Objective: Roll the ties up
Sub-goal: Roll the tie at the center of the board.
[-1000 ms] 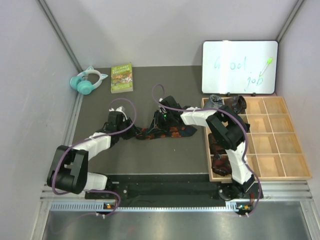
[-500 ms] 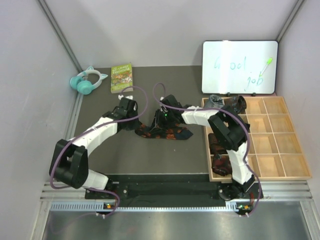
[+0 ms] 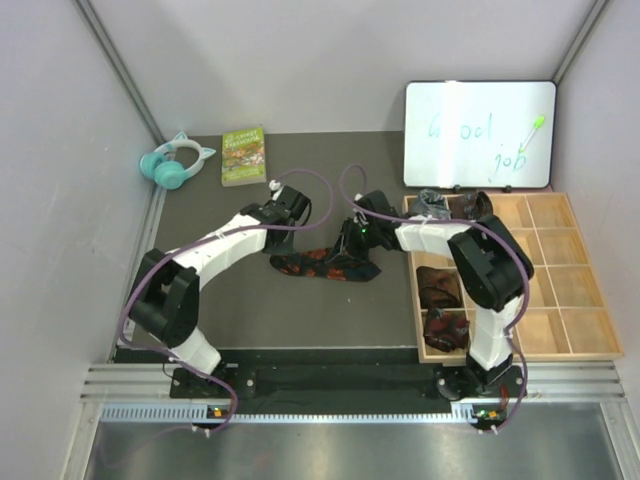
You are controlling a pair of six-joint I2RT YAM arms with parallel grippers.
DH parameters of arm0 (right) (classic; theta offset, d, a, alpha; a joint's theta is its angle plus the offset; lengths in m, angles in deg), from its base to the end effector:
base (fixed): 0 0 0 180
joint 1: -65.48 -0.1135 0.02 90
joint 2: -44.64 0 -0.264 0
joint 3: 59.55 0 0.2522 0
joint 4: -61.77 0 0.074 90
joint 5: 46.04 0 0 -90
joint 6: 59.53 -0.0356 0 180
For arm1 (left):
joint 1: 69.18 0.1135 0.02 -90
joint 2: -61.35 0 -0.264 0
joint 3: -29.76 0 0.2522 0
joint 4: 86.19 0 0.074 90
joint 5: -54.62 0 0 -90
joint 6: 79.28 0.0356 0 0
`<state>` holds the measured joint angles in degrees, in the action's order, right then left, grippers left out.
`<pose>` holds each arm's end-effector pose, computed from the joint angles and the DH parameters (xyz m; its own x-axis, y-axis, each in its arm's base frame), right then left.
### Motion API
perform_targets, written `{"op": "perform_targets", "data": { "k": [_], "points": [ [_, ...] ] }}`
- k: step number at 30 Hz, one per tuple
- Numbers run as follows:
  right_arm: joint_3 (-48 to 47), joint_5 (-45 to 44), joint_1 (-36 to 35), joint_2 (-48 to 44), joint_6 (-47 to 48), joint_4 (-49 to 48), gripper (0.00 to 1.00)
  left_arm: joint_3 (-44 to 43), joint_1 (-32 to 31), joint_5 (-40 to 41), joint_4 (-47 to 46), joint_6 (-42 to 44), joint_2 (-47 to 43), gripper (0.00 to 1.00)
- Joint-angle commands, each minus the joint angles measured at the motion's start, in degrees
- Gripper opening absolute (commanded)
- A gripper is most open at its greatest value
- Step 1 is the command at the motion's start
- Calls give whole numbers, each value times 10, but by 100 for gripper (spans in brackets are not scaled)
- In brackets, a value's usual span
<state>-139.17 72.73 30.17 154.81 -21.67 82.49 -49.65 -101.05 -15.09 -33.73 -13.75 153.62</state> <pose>0.3116 0.2417 0.1510 -0.9847 0.1506 -0.0876 0.0408 0.6882 0.7244 0.2793 -0.1591 0.2236 -0.8566 0.0751 -0.5106 0.0192 0.9933 0.1138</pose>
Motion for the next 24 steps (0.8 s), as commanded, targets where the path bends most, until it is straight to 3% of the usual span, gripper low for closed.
{"op": "perform_targets", "data": {
  "k": [1,9,24],
  "points": [
    [42,5,21,-70,27,-19,24,-41,-19,90,54,21,21,15],
    [102,-14,39,-146,55,-3,24,-78,-59,190,108,5,62,16],
    [170,-58,76,-301,62,51,24,-161,-129,272,161,-32,169,16]
  ]
}}
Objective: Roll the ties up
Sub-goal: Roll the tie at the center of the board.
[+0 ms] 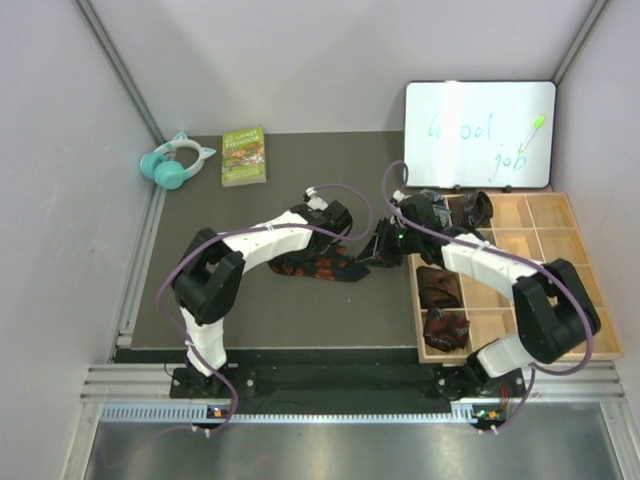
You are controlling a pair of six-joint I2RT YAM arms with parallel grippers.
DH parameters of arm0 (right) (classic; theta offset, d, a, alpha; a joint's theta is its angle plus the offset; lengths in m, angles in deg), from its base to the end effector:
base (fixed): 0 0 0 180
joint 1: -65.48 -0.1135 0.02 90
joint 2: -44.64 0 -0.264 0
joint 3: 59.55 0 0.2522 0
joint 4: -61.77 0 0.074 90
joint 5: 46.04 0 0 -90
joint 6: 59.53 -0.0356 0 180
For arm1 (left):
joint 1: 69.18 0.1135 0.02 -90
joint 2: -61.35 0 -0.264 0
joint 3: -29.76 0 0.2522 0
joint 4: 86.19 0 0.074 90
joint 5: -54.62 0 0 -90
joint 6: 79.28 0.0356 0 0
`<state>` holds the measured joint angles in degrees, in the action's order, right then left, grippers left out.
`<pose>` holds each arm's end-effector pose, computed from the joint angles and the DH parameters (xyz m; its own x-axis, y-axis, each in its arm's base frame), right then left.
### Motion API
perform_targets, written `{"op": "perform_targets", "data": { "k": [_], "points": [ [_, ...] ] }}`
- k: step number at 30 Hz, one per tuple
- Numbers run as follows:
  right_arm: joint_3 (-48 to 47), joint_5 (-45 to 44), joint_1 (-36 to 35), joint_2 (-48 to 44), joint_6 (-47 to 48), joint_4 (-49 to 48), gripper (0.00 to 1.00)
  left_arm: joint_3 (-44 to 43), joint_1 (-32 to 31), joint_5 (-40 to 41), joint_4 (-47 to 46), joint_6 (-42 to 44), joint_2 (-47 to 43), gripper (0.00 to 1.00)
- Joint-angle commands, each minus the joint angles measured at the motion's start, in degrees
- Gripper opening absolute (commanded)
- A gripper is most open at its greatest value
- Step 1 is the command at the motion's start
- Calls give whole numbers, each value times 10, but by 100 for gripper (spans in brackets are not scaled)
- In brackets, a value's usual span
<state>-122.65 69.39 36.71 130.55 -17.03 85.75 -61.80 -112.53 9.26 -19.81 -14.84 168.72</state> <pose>0.2612 0.1608 0.2017 -0.9421 0.2423 -0.2318 0.0033 0.6978 0.7162 0.2753 -0.2255 0.1983 -0.8307 0.3620 -0.4229 0.0672 0.8193 0.5694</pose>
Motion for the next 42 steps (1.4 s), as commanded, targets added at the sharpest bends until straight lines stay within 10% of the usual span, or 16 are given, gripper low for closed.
{"op": "perform_targets", "data": {
  "k": [1,42],
  "points": [
    [6,-32,15,-66,16,25,25,-44,-22,30,24,-23,22,16],
    [28,-80,39,-201,25,111,27,-100,-64,-98,-36,-58,123,22]
  ]
}}
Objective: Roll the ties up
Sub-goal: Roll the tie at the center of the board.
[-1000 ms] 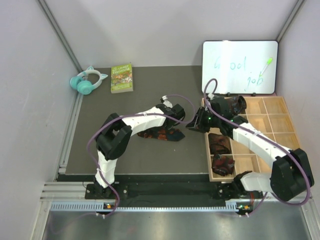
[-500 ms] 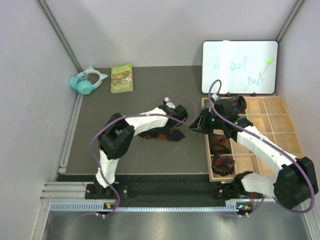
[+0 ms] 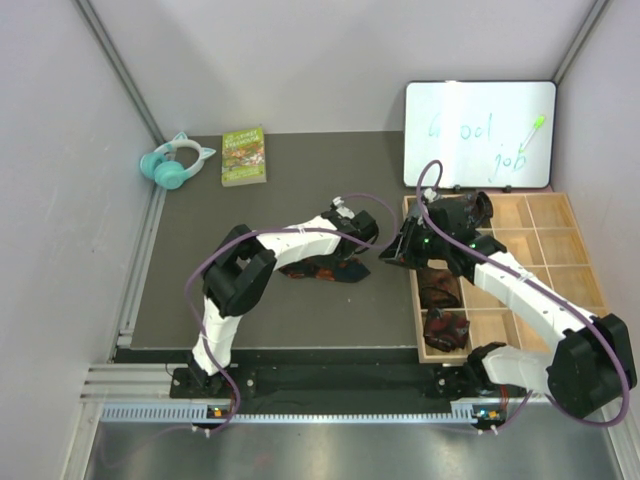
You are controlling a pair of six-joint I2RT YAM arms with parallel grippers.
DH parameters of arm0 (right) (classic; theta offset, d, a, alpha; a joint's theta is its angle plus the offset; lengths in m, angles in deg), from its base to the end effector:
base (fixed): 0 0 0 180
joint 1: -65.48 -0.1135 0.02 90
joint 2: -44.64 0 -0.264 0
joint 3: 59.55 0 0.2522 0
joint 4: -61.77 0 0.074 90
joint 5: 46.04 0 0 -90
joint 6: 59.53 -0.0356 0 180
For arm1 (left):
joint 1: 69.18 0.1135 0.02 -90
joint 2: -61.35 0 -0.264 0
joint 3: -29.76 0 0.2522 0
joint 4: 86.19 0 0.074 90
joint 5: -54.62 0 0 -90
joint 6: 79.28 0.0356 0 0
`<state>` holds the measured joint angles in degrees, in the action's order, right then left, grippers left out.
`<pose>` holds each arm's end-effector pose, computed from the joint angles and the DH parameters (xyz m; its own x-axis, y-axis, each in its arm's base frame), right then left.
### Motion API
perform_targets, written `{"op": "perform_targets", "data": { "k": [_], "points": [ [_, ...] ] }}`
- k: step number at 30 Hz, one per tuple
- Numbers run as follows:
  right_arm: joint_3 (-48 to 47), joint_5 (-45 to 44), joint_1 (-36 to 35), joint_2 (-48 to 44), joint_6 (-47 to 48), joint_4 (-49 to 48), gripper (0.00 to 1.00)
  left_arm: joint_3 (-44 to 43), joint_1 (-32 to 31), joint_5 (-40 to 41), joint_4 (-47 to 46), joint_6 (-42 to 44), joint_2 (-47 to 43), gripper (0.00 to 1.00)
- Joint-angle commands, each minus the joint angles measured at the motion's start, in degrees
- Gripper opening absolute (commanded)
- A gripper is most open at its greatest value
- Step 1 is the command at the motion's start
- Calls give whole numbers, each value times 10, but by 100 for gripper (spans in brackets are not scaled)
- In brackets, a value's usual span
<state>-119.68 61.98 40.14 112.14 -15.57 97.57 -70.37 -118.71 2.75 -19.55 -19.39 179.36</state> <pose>0.2192 0.1160 0.2513 -0.8690 0.3459 -0.3539 0.0210 0.7403 0.6719 0.2723 -0.2853 0.1676 -0.8399 0.3765 -0.3909 0.1604 0.8604 0.4838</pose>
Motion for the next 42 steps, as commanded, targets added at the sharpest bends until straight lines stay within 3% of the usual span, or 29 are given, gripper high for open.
{"op": "perform_targets", "data": {
  "k": [1,17,20,25,27,37,42],
  "points": [
    [-1,-6,5,-17,10,-8,27,-19,0,-34,-39,-13,18,23],
    [5,-1,5,-11,4,-21,27,-13,17,-33,-56,-47,8,28],
    [6,-1,5,-11,4,-21,27,-2,19,-43,-69,-50,7,32],
    [8,0,5,-11,3,-25,27,38,20,-84,-109,-44,-13,50],
    [9,1,5,-8,1,-29,27,51,23,-98,-124,-39,-31,55],
    [3,4,3,10,-10,-45,27,88,50,-124,-139,-25,-142,59],
    [-39,2,-34,48,-9,-43,27,137,89,-211,-173,1,-216,61]
  ]
}}
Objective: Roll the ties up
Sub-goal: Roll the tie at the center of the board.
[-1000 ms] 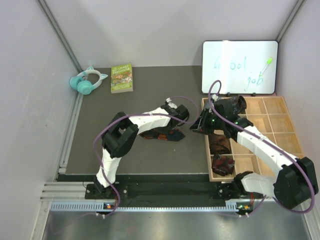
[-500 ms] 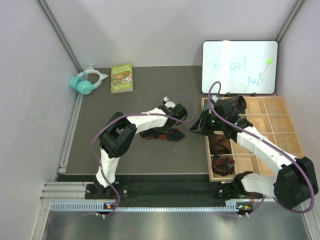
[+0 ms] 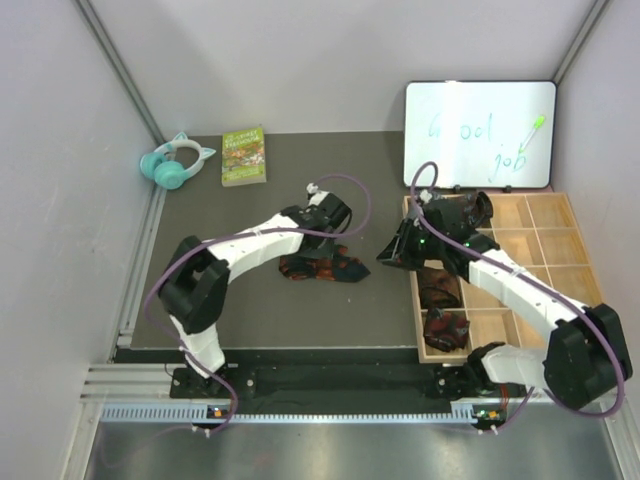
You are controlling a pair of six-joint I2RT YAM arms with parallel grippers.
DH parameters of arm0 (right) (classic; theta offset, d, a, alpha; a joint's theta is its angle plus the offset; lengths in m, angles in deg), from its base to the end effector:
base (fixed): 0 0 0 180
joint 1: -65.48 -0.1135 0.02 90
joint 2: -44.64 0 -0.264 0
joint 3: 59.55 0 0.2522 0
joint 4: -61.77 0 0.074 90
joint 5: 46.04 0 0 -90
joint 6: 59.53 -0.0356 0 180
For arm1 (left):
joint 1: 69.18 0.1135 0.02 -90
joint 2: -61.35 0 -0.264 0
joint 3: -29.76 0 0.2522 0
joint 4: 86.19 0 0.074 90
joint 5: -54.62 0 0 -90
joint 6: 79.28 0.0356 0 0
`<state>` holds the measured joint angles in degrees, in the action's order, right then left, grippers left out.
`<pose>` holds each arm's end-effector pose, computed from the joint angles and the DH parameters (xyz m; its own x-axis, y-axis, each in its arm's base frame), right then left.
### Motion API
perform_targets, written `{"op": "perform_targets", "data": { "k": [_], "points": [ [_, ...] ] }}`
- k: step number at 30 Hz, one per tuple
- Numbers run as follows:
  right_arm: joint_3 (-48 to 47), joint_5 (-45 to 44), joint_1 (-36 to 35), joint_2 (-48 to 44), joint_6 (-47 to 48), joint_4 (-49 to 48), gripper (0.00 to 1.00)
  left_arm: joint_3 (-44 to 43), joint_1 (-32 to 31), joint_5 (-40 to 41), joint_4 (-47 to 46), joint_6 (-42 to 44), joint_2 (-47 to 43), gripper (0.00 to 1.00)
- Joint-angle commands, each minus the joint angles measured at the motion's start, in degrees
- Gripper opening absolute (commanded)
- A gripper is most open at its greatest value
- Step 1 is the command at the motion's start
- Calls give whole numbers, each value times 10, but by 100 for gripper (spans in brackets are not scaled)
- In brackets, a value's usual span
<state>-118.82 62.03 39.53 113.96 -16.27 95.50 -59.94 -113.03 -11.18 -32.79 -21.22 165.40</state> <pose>0.2226 0.1206 0.2419 -0.8760 0.3437 -0.3385 0.0300 0.7392 0.6729 0.2760 -0.2449 0.2086 -0.8415 0.1392 -0.5220 0.0881 0.9887 0.1216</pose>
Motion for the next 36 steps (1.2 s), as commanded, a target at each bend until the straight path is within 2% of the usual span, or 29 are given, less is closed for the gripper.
{"op": "perform_targets", "data": {
  "k": [1,7,12,18,27,36],
  "points": [
    [-56,-1,-35,39,0,-18,27,42,39,-85,-47,21,-104,61],
    [-123,-4,-81,119,-8,-27,30,137,126,-185,-98,29,-222,62],
    [-215,5,-121,197,-15,-25,32,206,218,-237,-114,36,-271,60],
    [-297,30,-171,286,-38,-38,32,303,322,-391,-216,4,-314,60],
    [-347,61,-192,392,-66,-70,32,388,386,-499,-343,-31,-331,59],
    [-341,50,-192,427,-56,-70,30,417,390,-522,-388,-30,-331,57]
  ]
}}
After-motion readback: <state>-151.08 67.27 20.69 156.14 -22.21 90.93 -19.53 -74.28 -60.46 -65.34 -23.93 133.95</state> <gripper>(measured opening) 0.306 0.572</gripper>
